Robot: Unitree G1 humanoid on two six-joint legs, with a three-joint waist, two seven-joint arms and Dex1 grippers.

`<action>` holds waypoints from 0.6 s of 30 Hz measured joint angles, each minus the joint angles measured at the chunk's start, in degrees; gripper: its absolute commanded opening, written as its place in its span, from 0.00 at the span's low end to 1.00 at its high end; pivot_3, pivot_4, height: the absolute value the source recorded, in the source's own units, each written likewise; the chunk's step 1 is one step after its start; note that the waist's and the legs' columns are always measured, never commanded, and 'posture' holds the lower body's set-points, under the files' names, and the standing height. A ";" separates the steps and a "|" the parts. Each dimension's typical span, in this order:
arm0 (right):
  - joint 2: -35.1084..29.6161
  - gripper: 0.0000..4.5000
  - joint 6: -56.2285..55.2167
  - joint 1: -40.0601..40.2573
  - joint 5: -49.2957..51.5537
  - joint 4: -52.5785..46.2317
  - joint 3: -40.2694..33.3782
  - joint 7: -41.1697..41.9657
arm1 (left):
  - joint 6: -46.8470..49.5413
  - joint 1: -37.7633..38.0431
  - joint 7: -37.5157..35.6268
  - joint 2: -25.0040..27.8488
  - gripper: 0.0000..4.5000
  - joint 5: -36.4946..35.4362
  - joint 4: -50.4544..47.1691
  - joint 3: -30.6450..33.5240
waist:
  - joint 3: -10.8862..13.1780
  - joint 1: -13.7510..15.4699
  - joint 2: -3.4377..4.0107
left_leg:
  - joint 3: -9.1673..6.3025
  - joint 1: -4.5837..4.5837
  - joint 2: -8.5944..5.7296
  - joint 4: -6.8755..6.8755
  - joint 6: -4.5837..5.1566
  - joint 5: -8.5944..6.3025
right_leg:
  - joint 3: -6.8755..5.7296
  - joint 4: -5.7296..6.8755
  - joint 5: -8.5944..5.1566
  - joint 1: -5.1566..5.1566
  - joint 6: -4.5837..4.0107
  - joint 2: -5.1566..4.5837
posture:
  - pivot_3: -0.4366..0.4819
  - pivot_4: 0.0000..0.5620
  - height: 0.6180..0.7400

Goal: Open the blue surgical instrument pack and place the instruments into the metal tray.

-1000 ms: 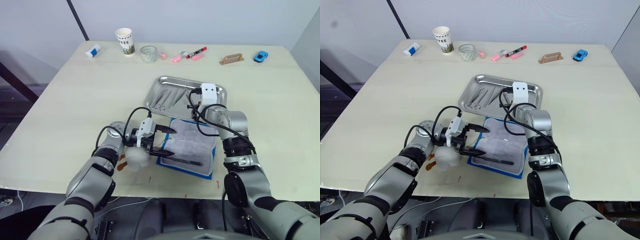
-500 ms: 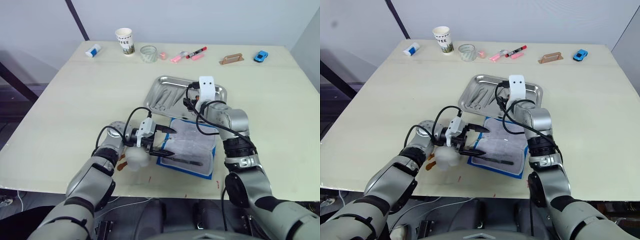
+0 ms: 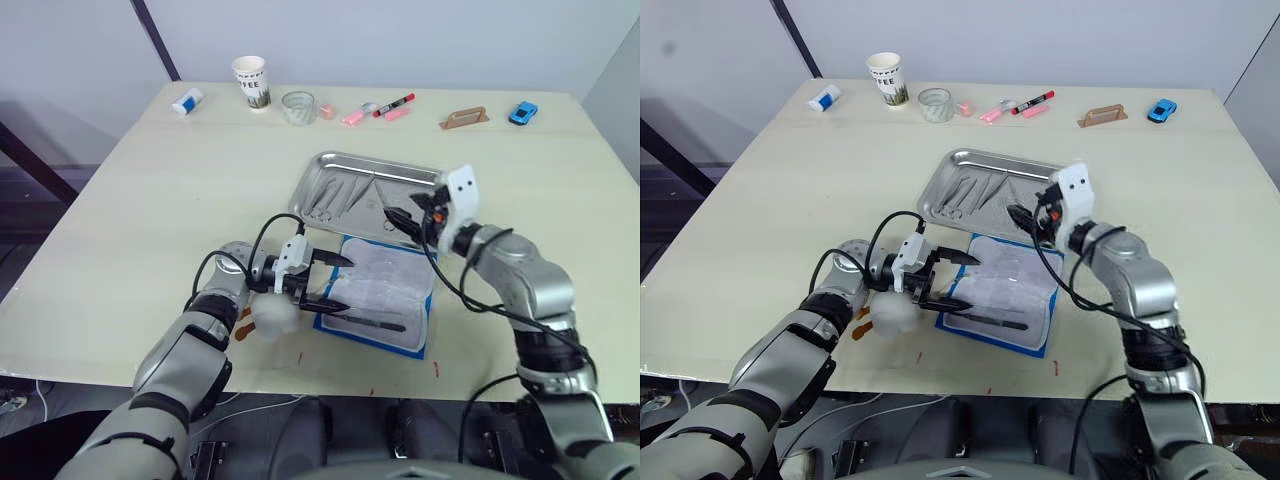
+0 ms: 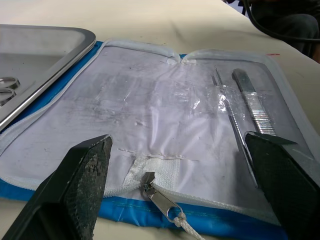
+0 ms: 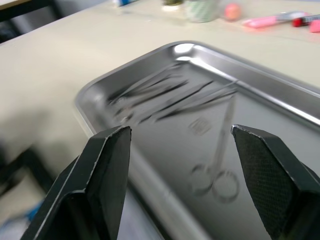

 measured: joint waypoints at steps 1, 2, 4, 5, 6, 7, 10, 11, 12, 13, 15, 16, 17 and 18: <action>-2.20 0.78 -1.00 2.19 0.87 -1.22 0.28 3.08 | 0.00 0.01 0.00 -0.01 1.00 0.02 0.04 0.00 | 0.01 -0.01 -0.01 | 0.01 0.00 0.00 0.00 0.00 0.00 | 0.01 -0.01 0.00 0.00 0.01 0.00 | 0.48 0.27 0.88; -4.65 0.78 -1.93 4.23 1.42 -2.32 0.89 6.04 | 0.00 -0.01 0.00 -0.01 1.00 0.07 0.07 -0.01 | 0.01 -0.05 -0.01 | 0.02 0.01 0.00 0.00 0.00 0.00 | 0.02 -0.01 -0.01 0.01 0.02 0.00 | 0.48 0.27 0.88; -8.97 0.78 -3.25 7.60 2.11 -4.03 2.15 11.20 | -0.01 -0.02 0.00 0.11 1.00 0.19 0.14 0.00 | 0.01 -0.13 -0.02 | 0.01 0.04 -0.01 0.00 0.00 0.00 | 0.03 -0.01 -0.03 0.02 0.05 0.01 | 0.48 0.27 0.88; -10.88 0.78 -4.10 8.94 2.17 -4.64 2.99 13.46 | -0.01 -0.08 0.01 0.09 1.00 0.24 0.21 0.02 | 0.01 -0.16 -0.01 | 0.01 0.06 -0.01 0.00 0.00 0.00 | 0.05 0.00 -0.05 0.02 0.09 0.02 | 0.48 0.27 0.88; -12.41 0.78 -4.96 10.11 2.19 -5.17 3.87 15.50 | -0.01 -0.07 0.01 0.12 1.00 0.28 0.35 0.02 | 0.01 -0.15 -0.02 | -0.01 0.06 -0.01 0.00 0.00 0.00 | 0.04 0.00 -0.07 0.03 0.11 0.04 | 0.48 0.27 0.88; -13.59 0.78 -5.71 10.94 2.18 -5.51 4.83 17.14 | -0.02 -0.09 0.01 0.12 1.00 0.30 0.41 0.04 | 0.01 -0.16 -0.02 | -0.01 0.07 -0.01 0.00 0.00 0.00 | 0.04 0.00 -0.08 0.03 0.13 0.05 | 0.48 0.27 0.88; -16.53 0.78 -8.66 12.29 0.87 -5.61 7.94 20.78 | -0.03 -0.13 0.01 0.01 1.00 0.34 0.40 0.03 | 0.02 -0.10 -0.03 | 0.01 0.06 -0.01 0.00 0.00 0.00 | 0.06 -0.01 -0.09 0.03 0.15 0.04 | 0.48 0.27 0.88; -17.03 0.78 -9.78 12.44 0.20 -5.58 8.62 21.42 | -0.03 -0.13 0.01 -0.01 1.00 0.34 0.39 0.02 | 0.02 -0.09 -0.03 | 0.01 0.06 -0.01 0.00 0.00 0.00 | 0.06 -0.02 -0.09 0.03 0.14 0.04 | 0.48 0.27 0.88; -17.57 0.78 -11.09 12.56 -0.76 -5.48 9.48 21.80 | -0.03 -0.13 0.01 -0.01 1.00 0.35 0.39 0.02 | 0.02 -0.08 -0.03 | 0.01 0.07 -0.01 0.00 0.00 0.00 | 0.06 -0.02 -0.09 0.03 0.15 0.04 | 0.48 0.27 0.88; -17.77 0.78 -11.85 12.69 -1.28 -5.30 9.85 22.01 | -0.04 -0.14 0.01 -0.01 1.00 0.35 0.38 0.02 | 0.02 -0.07 -0.04 | 0.00 0.07 -0.01 0.00 0.00 0.00 | 0.05 -0.02 -0.09 0.04 0.15 0.04 | 0.48 0.27 0.88; -17.82 0.78 -14.53 12.80 -3.40 -3.99 11.48 22.41 | -0.04 -0.14 0.01 -0.01 1.00 0.38 0.39 0.02 | 0.03 -0.06 -0.05 | 0.00 0.07 -0.01 0.00 0.00 0.00 | 0.05 -0.02 -0.09 0.04 0.15 0.04 | 0.48 0.27 0.88; -17.82 0.78 -15.59 12.76 -4.24 -3.14 12.16 22.45 | -0.05 -0.14 0.01 -0.02 1.00 0.38 0.38 0.02 | 0.03 -0.05 -0.05 | 0.01 0.08 -0.01 0.00 0.00 0.00 | 0.05 -0.02 -0.08 0.04 0.14 0.04 | 0.48 0.27 0.88; -17.86 0.78 -16.70 12.72 -5.50 -2.20 12.85 22.48 | -0.04 -0.16 0.01 -0.04 1.00 0.38 0.38 0.01 | 0.03 -0.04 -0.05 | 0.01 0.07 -0.01 0.00 0.00 0.00 | 0.06 -0.02 -0.08 0.04 0.14 0.04 | 0.48 0.27 0.88; -17.88 0.78 -17.35 12.72 -6.17 -1.48 13.40 22.54 | -0.04 -0.16 0.01 -0.04 1.00 0.39 0.37 -0.01 | 0.03 -0.04 -0.05 | 0.02 0.08 -0.01 0.00 0.00 0.00 | 0.06 -0.02 -0.08 0.04 0.14 0.04 | 0.48 0.27 0.88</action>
